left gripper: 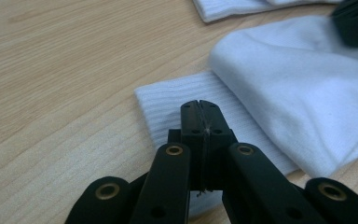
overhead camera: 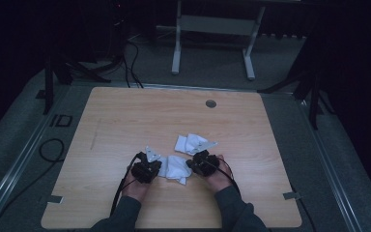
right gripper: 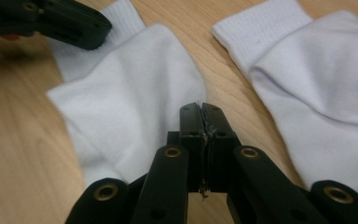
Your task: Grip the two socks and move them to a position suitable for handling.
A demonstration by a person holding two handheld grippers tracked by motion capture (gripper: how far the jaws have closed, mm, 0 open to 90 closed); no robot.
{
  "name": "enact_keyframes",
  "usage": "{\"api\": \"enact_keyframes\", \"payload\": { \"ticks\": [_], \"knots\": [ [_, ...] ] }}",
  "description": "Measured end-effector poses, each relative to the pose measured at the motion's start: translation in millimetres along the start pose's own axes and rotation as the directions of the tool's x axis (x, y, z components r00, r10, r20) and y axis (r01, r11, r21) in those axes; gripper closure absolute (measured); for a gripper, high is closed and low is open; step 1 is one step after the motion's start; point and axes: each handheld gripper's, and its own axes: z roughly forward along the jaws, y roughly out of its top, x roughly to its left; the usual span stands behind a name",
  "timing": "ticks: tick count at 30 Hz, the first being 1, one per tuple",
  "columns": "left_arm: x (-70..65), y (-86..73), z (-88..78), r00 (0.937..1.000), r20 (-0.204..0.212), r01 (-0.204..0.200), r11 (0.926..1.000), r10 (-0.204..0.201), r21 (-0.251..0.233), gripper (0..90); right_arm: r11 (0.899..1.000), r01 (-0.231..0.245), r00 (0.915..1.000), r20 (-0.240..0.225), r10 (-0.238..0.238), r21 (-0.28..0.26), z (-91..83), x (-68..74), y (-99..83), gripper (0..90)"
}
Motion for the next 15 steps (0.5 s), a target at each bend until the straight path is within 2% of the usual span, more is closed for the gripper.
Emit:
{"api": "enact_keyframes", "payload": {
  "ticks": [5, 10, 15],
  "knots": [
    [-0.1, -0.4, -0.1, 1.0, -0.002, -0.005, 1.0, 0.005, -0.001, 89.6, 1.0, 0.024, 0.9991, 0.034, -0.024, -0.015, -22.8, 0.5, -12.2, 88.0],
    [-0.4, -0.7, -0.1, 1.0, -0.003, -0.007, 1.0, 0.007, -0.003, 89.6, 1.0, 0.02, 0.9976, 0.067, -0.019, -0.012, -37.7, -4.4, -28.0, 88.0],
    [-0.2, -0.7, -0.1, 0.9999, -0.002, -0.01, 0.9999, 0.01, -0.004, 89.5, 1.0, -0.007, 0.995, 0.1, 0.008, -0.006, -47.9, -14.5, -40.4, 88.0]
  ]
}}
